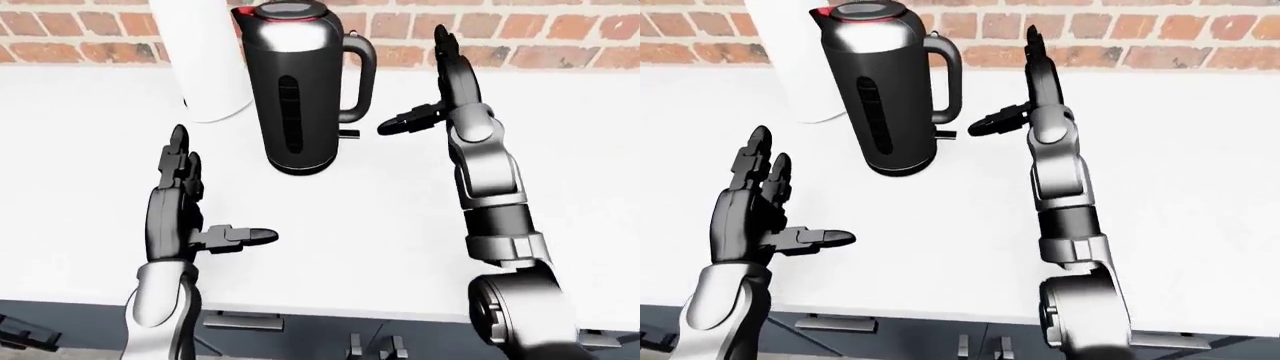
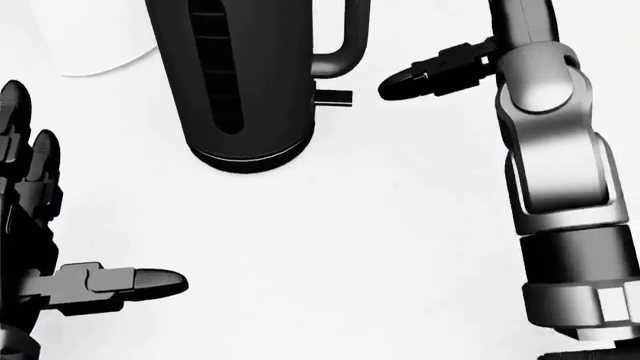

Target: Press down the lever to turn on the electric kettle.

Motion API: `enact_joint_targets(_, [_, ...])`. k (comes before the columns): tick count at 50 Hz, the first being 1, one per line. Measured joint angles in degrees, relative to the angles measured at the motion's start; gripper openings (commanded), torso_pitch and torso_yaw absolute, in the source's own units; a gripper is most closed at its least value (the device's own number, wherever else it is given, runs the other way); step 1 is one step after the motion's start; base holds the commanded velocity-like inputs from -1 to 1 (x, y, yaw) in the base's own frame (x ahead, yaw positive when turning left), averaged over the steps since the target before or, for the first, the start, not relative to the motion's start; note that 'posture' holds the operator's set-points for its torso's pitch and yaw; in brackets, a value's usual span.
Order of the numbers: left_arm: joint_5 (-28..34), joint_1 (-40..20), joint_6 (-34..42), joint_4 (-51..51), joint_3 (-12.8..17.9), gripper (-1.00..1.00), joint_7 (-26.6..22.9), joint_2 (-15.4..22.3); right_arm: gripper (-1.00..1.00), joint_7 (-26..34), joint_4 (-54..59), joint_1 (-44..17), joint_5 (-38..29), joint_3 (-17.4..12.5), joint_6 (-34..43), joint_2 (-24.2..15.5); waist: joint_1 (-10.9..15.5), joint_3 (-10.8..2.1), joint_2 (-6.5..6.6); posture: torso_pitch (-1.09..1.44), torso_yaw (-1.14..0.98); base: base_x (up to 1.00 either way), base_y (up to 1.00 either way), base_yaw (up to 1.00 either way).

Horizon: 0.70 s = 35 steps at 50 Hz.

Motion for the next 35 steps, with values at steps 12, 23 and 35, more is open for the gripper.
enact_joint_targets(12, [0.0,0.2,-0.1,-0.1,0.0,1.00,0.1,0.0,1.00,0.9,7.9,-0.4,2.2,0.4,-8.6,1.5,0.3,-0.19,0.35,0.00,0.00,0.00,0.00,0.00])
enact_joint_targets(23, [-0.2,0.5,-0.9,0.9,0.5,1.00,0.0,0.1,1.00,-0.9,14.0,-0.2,1.8,1.2,-12.8,3.2,-0.1,0.63,0.54,0.00,0.00,0.00,0.00,0.00])
enact_joint_targets(35, [-0.3,0.5,-0.6,-0.2,0.7,1.00,-0.1,0.2,1.00,-2.1,18.7,-2.4,2.1,1.3,-15.7,3.6,-0.3,0.51,0.32,0.00,0.00,0.00,0.00,0.00])
